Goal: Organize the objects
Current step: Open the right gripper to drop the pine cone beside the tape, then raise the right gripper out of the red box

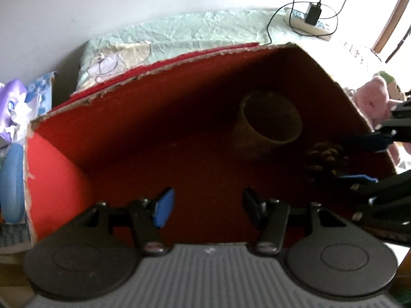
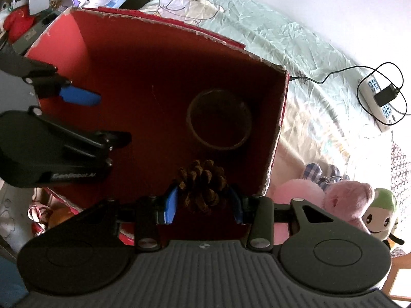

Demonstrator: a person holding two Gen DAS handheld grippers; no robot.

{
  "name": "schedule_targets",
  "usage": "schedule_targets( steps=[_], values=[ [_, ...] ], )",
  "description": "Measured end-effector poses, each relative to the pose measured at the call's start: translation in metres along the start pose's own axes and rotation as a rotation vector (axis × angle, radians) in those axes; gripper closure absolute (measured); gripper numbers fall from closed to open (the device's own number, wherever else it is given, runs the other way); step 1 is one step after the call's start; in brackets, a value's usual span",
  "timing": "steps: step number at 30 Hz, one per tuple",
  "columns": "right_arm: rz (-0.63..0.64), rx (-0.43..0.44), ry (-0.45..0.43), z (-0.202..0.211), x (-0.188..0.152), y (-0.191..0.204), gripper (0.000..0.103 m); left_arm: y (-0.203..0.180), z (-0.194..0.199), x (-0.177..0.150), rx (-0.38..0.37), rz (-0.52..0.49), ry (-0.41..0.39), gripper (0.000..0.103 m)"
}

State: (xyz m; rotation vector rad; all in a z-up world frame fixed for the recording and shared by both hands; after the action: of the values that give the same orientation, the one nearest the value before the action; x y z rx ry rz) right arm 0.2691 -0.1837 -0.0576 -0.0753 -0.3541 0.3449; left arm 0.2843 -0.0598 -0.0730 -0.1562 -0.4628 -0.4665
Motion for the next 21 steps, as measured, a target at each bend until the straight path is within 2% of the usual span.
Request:
schedule_targets(
  steps=[3,16,21],
  values=[
    [-0.020,0.010,-0.005,-0.001,-0.001,-0.001,0.060,0.001,0.000,0.001,-0.005,0.009,0.000,0.042],
    [-0.081,0.055,-0.030,0.001,0.002,-0.003,0.059,0.008,-0.003,0.011,0.078,0.016,-0.011,0.039],
    [-0.070,0.051,-0.045,0.003,0.002,-0.001,0.058,0.012,-0.015,0.014,0.091,0.031,0.013,0.039]
  ],
)
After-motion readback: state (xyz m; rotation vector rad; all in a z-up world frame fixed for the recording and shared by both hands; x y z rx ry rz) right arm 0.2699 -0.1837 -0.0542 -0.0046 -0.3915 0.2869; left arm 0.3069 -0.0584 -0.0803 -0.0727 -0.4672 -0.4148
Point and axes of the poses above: each gripper's, at about its wrist camera, not at the fingertips, and z roughly against the way its jaws point, y to its left, x to its top, the point moved 6 cm from there along -z, roughly the way its jaws point, and after that the axes turned 3 degrees about -z, right-handed, at the moved point
